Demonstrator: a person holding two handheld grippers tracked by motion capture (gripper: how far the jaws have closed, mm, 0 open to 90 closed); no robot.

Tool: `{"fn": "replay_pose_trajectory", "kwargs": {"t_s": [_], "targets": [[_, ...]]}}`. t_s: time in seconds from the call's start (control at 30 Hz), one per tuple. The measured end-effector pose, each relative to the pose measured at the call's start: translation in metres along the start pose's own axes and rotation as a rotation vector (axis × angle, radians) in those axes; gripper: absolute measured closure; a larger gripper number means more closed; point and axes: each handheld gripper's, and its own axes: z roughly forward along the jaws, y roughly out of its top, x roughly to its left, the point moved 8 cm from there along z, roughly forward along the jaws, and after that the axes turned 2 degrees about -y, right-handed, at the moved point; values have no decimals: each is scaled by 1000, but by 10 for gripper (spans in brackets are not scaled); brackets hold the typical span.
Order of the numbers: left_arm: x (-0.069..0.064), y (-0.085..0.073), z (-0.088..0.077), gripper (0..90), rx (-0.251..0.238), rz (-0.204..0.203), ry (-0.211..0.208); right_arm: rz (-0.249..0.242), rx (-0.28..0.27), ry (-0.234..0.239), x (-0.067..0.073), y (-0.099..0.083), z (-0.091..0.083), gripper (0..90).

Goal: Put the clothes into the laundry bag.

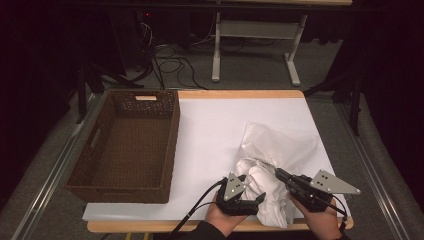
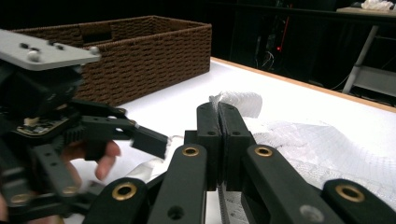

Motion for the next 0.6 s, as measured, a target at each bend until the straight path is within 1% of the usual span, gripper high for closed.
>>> {"fn": "replay_pose_trajectory", "kwargs": {"t_s": [0.07,0.1,0.17,0.2,0.23,0.27,0.33,0.47,0.53,0.6], "targets": [[-2,1,7,315,20,-2,-15,7,12,-1,2,-1,0,900],[-3,1,9,410,18,-3,-21,-6,9,0,2,-1,1,900],[-3,2,13,581,28,7,-10,-3,14,2,4,-2,2,900],[-3,2,14,650,30,11,-8,1,15,3,4,-2,2,900],[-4,3,15,724,34,20,-2,1,14,3,4,-2,2,900],[-4,5,16,780,35,35,10,-3,13,4,4,-2,2,900],[-6,13,17,819,28,62,26,0,12,6,4,-2,2,900],[-10,28,21,824,14,95,30,0,12,6,4,-2,2,900],[-12,33,29,823,26,130,44,3,10,6,5,-1,2,900],[-11,32,37,822,45,141,52,-4,2,10,4,-1,2,900]]}}
